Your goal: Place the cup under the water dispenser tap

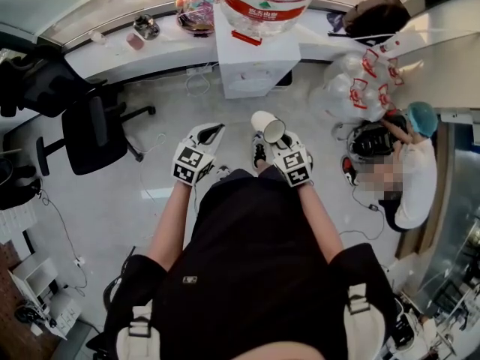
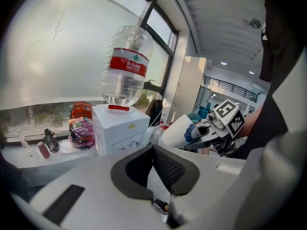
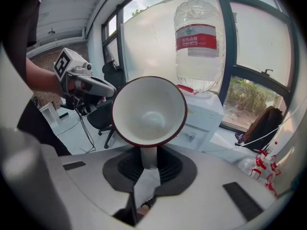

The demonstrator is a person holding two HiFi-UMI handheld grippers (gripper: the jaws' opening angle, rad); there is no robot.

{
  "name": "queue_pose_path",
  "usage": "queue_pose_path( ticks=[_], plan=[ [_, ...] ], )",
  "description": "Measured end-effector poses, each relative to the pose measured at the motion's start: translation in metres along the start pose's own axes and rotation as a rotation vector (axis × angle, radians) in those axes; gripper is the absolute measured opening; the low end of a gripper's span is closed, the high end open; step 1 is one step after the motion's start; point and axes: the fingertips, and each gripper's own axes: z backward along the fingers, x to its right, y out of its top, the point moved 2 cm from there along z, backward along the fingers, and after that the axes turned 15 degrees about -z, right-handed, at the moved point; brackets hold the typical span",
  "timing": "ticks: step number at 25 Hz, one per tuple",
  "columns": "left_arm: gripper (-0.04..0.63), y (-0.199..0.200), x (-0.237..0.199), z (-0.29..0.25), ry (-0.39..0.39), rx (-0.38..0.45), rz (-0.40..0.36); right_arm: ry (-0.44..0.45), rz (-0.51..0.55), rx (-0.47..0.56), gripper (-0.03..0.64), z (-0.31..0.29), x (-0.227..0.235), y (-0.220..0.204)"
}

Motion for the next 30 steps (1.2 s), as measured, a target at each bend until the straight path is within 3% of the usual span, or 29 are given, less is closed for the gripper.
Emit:
queue_pose_path(
  ticks=[11,30],
  plan=[
    [0.0,0.003,-0.009,-0.018,0.088,-0.02,0.064,0.096,0.072,-0.051,0.035,-0.023,0.024,0.012],
    [0.0,-0.002,0.002,-0.033,0.326,-0.079,0.219,0.33,0.257,-0.183,0.035,-0.069,0.06,0.015]
  ],
)
